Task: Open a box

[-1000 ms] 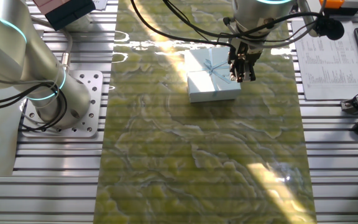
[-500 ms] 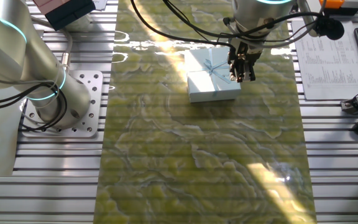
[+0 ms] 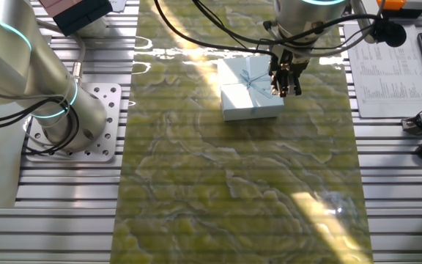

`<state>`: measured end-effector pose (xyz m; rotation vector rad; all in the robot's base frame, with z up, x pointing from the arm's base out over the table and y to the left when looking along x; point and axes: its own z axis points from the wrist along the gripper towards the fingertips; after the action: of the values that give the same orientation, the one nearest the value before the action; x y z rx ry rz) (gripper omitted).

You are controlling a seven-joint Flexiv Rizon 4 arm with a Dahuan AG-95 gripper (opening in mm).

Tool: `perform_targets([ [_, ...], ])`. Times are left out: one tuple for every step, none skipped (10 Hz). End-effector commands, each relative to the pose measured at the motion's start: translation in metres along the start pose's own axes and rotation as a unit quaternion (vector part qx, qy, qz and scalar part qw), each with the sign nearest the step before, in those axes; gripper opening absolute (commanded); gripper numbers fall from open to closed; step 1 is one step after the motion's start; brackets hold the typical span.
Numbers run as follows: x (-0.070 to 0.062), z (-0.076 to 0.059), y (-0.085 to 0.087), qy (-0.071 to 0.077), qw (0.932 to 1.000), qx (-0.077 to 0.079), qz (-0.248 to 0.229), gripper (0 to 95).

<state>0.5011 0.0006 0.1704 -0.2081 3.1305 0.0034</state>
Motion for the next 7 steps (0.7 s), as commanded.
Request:
perform_targets([
  [0.0001, 0.0000, 0.0000, -0.001, 1.0000, 0.000, -0.004, 0.0],
  [0.0001, 0.0000, 0.0000, -0.001, 0.9999, -0.002, -0.017, 0.0],
  [0.0001, 0.0000, 0.0000, -0.001, 0.9998, -0.002, -0.019, 0.0],
  [0.0001, 0.0000, 0.0000, -0.001, 0.9998, -0.003, -0.018, 0.0],
  [0.0001, 0.0000, 0.0001, -0.001, 0.9997, -0.003, -0.025, 0.0],
  [0.0001, -0.0001, 0.0001, 0.000, 0.9993, -0.002, -0.036, 0.0],
  [0.0001, -0.0001, 0.0001, 0.000, 0.9990, -0.002, -0.044, 0.0],
])
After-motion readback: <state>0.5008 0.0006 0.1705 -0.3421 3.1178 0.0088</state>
